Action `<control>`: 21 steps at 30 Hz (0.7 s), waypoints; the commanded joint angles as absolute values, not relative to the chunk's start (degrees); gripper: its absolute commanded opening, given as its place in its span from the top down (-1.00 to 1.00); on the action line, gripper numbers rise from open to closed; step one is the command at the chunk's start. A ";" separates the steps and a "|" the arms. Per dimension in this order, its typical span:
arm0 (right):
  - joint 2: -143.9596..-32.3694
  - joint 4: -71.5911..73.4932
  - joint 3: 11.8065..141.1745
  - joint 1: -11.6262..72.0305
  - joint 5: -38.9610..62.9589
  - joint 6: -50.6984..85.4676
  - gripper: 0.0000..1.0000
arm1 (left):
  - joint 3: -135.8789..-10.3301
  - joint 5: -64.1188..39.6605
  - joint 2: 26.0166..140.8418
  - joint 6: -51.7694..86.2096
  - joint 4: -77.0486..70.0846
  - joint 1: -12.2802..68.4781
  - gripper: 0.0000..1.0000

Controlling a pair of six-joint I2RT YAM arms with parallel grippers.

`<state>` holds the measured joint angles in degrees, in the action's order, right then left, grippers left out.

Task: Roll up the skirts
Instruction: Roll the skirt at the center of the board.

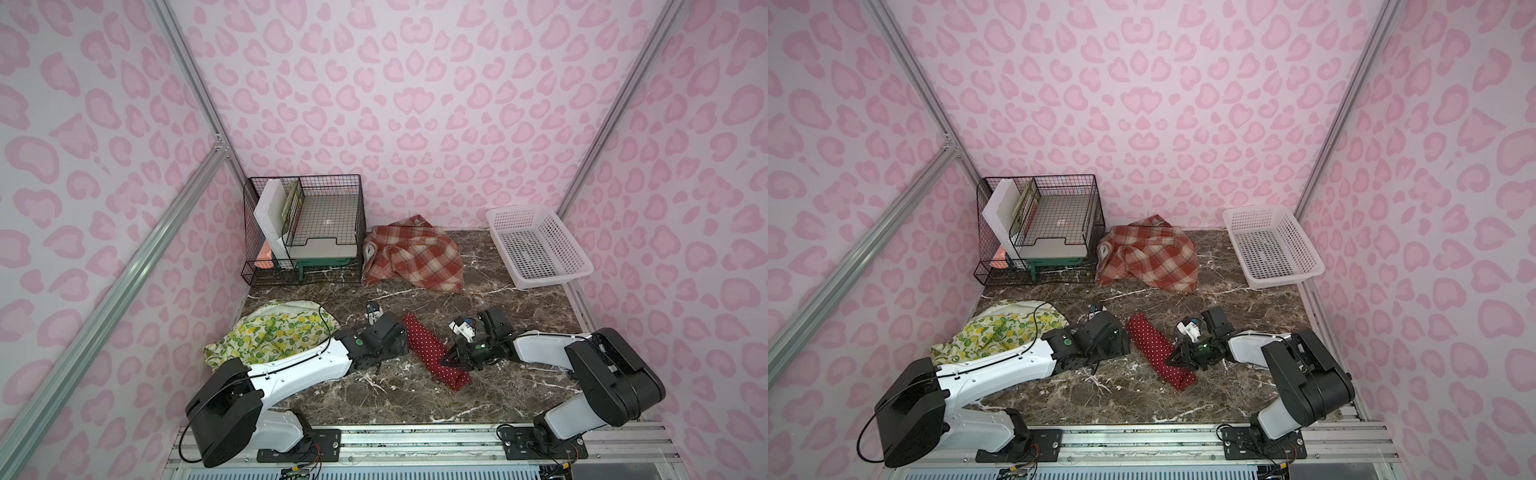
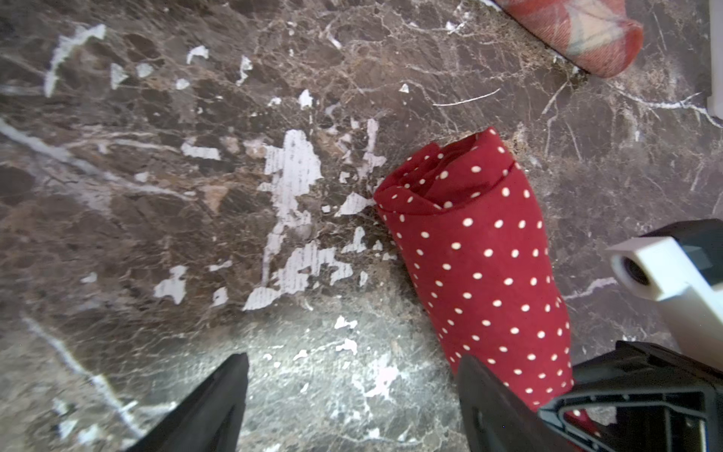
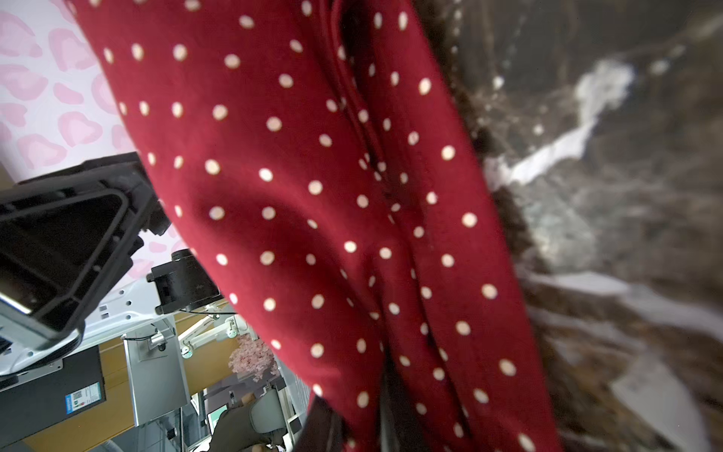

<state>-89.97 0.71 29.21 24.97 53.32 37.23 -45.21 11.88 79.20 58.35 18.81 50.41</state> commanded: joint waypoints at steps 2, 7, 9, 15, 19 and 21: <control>-94.86 0.73 28.00 21.95 50.07 35.90 0.85 | -46.61 7.76 83.67 57.92 11.80 51.22 -0.74; -97.68 -0.11 28.11 21.05 47.33 34.00 0.72 | -48.05 6.17 88.53 59.14 6.86 52.03 -0.74; -98.44 -0.39 27.96 20.12 46.85 33.58 0.64 | -48.14 5.34 89.76 59.94 5.05 52.20 -0.75; -100.28 -0.23 26.74 15.91 45.44 32.95 0.41 | -49.63 3.54 94.07 60.94 0.73 53.02 -0.74; -101.22 -0.71 26.84 14.75 43.82 32.43 0.40 | -50.57 2.55 96.33 61.83 -0.02 53.91 -0.73; -101.67 -1.36 27.14 14.72 43.02 31.80 0.44 | -50.76 2.64 96.36 62.17 0.00 54.31 -0.73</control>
<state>-100.29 4.89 27.55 14.85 64.62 34.11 -50.43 4.56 96.16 61.45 0.93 53.84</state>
